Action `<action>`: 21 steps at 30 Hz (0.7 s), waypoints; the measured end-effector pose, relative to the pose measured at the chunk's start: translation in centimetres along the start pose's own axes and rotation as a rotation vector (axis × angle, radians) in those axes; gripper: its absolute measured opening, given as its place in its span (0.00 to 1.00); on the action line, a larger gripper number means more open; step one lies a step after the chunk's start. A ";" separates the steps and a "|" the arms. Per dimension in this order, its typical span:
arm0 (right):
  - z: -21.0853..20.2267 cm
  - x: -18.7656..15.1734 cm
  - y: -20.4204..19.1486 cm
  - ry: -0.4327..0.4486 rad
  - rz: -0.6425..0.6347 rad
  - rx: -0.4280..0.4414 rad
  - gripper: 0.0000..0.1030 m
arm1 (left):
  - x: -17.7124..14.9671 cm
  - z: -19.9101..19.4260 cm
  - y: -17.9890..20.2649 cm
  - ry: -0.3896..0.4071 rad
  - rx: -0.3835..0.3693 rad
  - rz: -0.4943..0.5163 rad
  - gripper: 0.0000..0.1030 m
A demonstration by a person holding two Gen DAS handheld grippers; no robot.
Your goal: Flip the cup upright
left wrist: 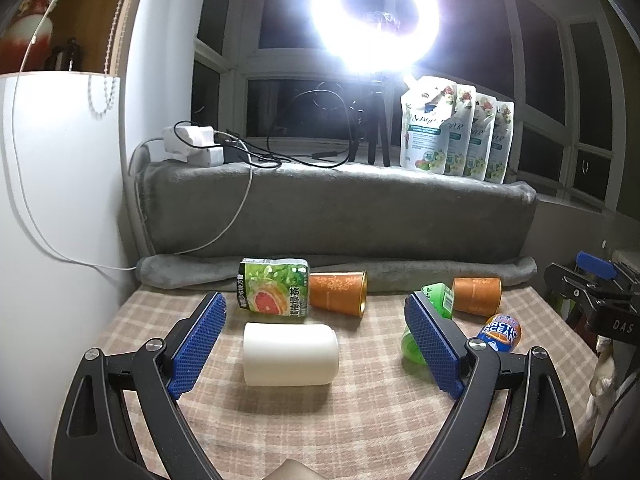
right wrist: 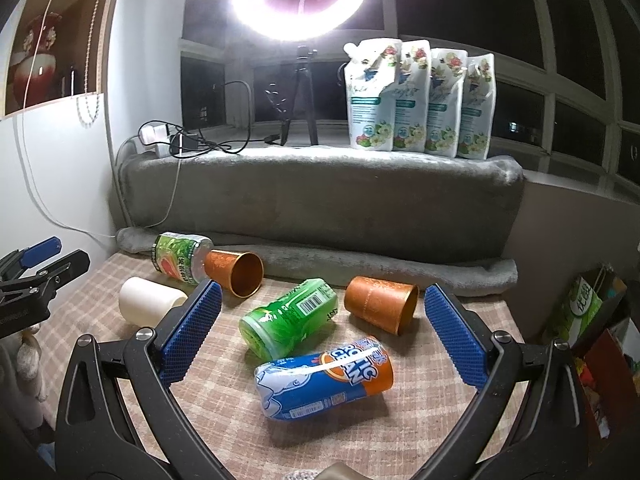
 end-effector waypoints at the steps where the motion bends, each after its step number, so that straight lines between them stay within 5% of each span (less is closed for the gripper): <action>1: 0.1 0.1 -0.2 -0.001 -0.008 0.005 1.00 | 0.0 0.0 0.0 -0.002 -0.001 0.001 0.88; 21: 9.4 3.7 -5.5 -0.208 -0.224 0.200 1.00 | -1.2 1.0 -3.0 -0.063 0.001 -0.041 0.88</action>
Point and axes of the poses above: each gripper's, at about its wrist camera, not at the fingertips, and z roughly the way its jaws point, y to its right, x to its top, the point moved 3 cm from there along z, roughly the way its jaws point, and after that the axes turned 9 degrees about z, right-handed, at the moved point
